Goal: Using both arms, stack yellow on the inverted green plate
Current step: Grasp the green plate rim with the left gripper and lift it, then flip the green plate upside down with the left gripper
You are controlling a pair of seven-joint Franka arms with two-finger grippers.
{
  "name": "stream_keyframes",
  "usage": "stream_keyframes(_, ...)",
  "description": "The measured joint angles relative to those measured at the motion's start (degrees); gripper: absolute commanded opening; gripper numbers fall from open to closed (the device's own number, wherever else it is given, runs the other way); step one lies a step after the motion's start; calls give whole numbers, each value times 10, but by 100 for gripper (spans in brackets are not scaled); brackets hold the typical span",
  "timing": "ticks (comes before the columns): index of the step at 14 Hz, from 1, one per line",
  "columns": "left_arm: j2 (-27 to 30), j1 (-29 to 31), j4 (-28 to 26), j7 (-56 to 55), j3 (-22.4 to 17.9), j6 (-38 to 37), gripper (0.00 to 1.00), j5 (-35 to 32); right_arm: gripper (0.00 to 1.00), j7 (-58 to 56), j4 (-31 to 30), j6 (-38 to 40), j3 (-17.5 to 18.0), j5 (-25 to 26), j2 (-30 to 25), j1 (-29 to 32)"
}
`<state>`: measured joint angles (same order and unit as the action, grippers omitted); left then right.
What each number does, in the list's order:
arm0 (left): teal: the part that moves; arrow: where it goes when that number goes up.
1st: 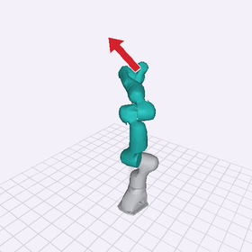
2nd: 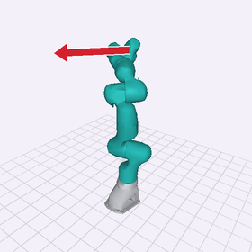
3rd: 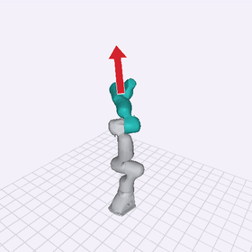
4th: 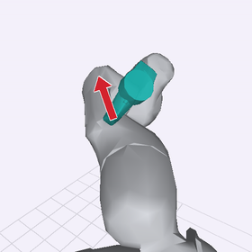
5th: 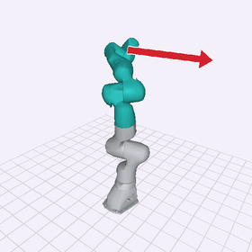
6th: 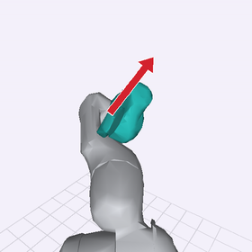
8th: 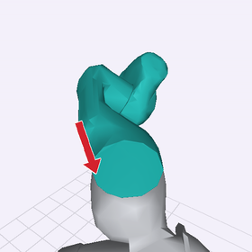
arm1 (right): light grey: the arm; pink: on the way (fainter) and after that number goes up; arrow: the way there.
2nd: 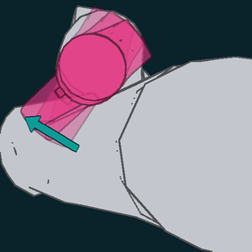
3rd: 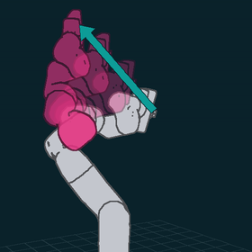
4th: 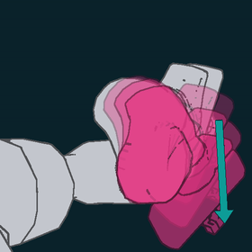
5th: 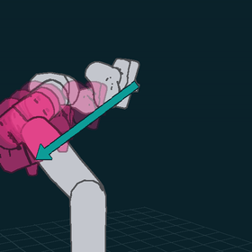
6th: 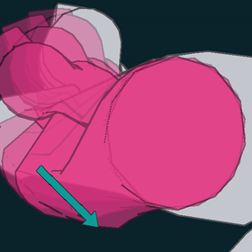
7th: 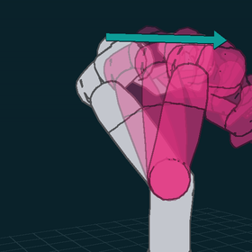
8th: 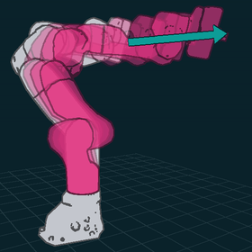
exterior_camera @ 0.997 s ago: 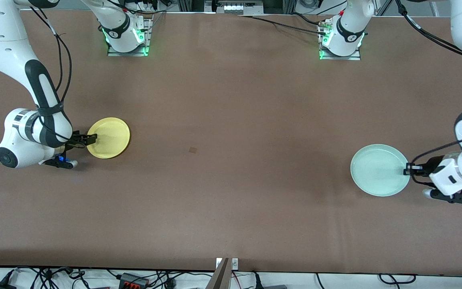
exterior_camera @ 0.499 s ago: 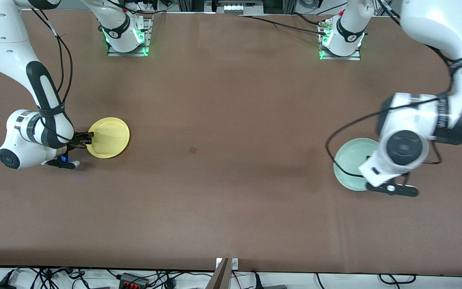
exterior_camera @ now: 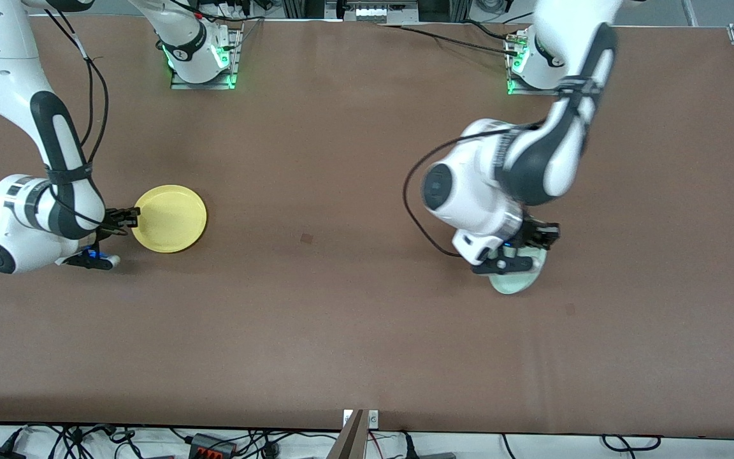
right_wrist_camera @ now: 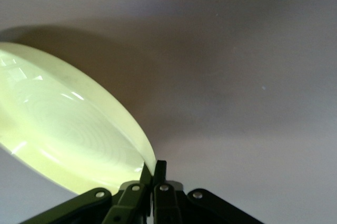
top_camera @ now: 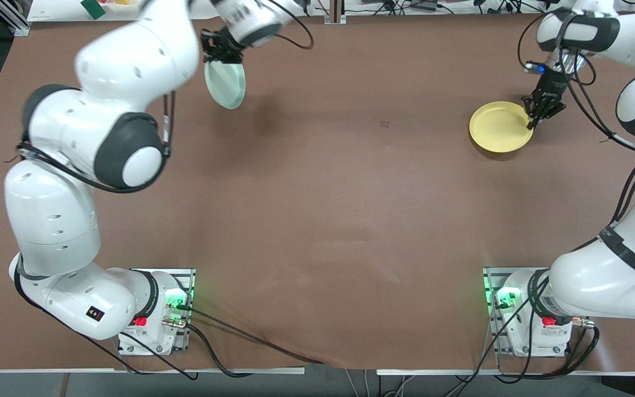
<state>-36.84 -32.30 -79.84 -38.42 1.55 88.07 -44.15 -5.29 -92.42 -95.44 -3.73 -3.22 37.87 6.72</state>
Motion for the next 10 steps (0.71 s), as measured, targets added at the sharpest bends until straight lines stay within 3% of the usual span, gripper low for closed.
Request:
stream_keyframes(5,-33,-88,0,-100,-2,-32,1,-45,0,-37,78,76,0,-10,-18,0)
stream_keyframes(10,-66,-121,0,-182,-4,-45,1,-53,0,-39,99,89,-2,-110,-25,5)
